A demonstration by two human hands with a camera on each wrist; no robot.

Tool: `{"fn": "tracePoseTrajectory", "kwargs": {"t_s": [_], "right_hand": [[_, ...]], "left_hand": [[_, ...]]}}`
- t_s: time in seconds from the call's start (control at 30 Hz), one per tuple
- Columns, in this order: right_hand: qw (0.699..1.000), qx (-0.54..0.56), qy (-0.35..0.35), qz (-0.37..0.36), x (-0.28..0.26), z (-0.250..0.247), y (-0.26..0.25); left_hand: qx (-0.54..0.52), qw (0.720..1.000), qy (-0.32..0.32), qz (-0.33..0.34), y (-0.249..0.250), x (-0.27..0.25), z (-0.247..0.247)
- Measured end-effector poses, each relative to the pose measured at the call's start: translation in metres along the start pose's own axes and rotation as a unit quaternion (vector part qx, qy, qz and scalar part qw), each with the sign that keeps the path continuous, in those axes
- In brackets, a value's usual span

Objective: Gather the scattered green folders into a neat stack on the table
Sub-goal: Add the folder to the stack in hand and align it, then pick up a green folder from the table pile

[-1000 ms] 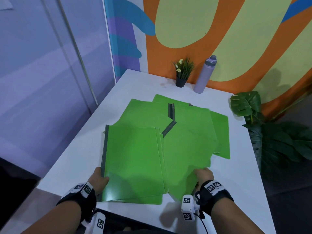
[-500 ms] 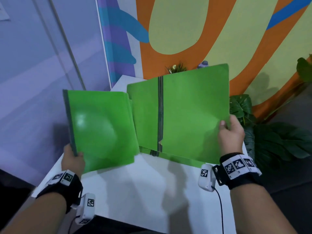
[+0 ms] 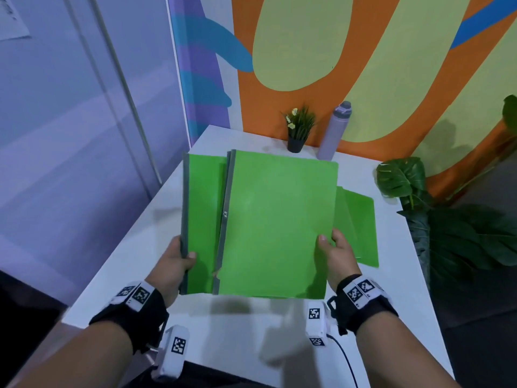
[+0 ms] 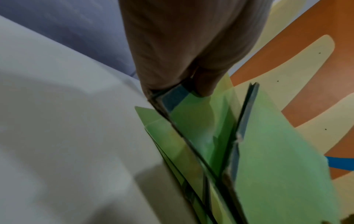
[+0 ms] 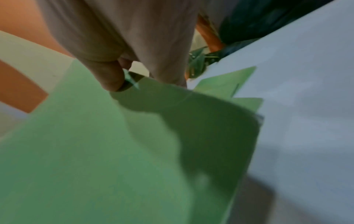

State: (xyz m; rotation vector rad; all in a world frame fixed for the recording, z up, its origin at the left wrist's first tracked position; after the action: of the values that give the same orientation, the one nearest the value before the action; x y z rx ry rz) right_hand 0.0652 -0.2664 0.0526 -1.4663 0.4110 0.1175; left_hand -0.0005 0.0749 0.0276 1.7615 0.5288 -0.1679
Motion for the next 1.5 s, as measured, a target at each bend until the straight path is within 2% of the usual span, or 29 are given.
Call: {"fn": "tracePoseTrajectory", "kwargs": {"t_s": [0.13, 0.27, 0.3, 0.37, 0.43, 0.5, 0.57, 0.67, 0.8, 0.9, 1.07, 1.3, 1.33, 1.43, 1.47, 1.5], "right_hand": [[0.998, 0.044, -0.041, 0.036, 0.001, -0.008, 0.017], [0.995, 0.079, -0.037, 0.044, 0.002, -0.008, 0.025], [0.996, 0.072, -0.028, 0.039, 0.001, -0.008, 0.026], [0.997, 0.064, -0.028, 0.021, 0.0, -0.005, 0.029], [0.997, 0.042, -0.06, 0.013, 0.003, 0.001, 0.032], [0.994, -0.037, -0.106, 0.005, 0.014, 0.01, 0.038], [0.971, -0.196, -0.135, -0.007, 0.033, 0.016, 0.05], [0.907, -0.407, -0.107, 0.018, 0.064, 0.01, 0.077], [0.835, -0.545, -0.055, 0.051, 0.097, 0.002, 0.091], [0.813, -0.576, -0.073, 0.053, 0.11, 0.011, 0.098], [0.788, -0.599, -0.135, 0.03, 0.098, 0.017, 0.119], [0.784, -0.593, -0.178, 0.038, 0.027, -0.003, 0.129], [0.779, -0.598, -0.181, 0.039, 0.016, -0.005, 0.128], [0.73, -0.657, -0.187, 0.034, -0.006, -0.009, 0.117], [0.726, -0.662, -0.183, 0.036, -0.008, -0.009, 0.112], [0.734, -0.656, -0.169, 0.042, -0.007, -0.011, 0.107]], "left_hand": [[-0.006, 0.997, -0.081, 0.005, 0.002, -0.009, 0.027], [0.016, 0.988, -0.144, -0.062, -0.007, -0.014, 0.047], [0.037, 0.986, -0.15, -0.061, -0.007, -0.013, 0.051], [0.086, 0.99, -0.11, -0.026, 0.003, -0.013, 0.051], [0.101, 0.994, -0.039, -0.003, 0.006, -0.007, 0.043], [0.096, 0.995, 0.013, 0.009, 0.007, -0.004, 0.029], [0.101, 0.993, 0.055, 0.006, 0.008, -0.003, 0.013], [0.098, 0.989, 0.109, -0.002, 0.006, 0.001, -0.012], [0.076, 0.986, 0.144, -0.025, 0.0, 0.004, -0.037], [0.064, 0.985, 0.158, -0.031, -0.004, 0.005, -0.046], [0.06, 0.986, 0.15, -0.037, -0.008, 0.006, -0.052], [0.043, 0.988, 0.135, -0.054, -0.011, 0.01, -0.047], [0.043, 0.989, 0.131, -0.054, -0.011, 0.01, -0.045], [0.036, 0.99, 0.123, -0.054, -0.01, 0.01, -0.038], [0.036, 0.991, 0.117, -0.052, -0.01, 0.009, -0.035], [0.039, 0.992, 0.109, -0.052, -0.01, 0.009, -0.032]]}}
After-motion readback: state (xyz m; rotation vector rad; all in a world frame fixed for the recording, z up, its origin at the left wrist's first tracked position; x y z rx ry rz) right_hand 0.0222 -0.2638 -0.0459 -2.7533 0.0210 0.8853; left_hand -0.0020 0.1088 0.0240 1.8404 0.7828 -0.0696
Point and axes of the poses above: each hand's wrist, its own x-axis towards the middle knuckle, its own z-axis out of the palm, y = z × x, the point moved 5 cm from there along x, towards the middle knuckle, and after that the axes turned 13 degrees about x, right-handed, at the moved point
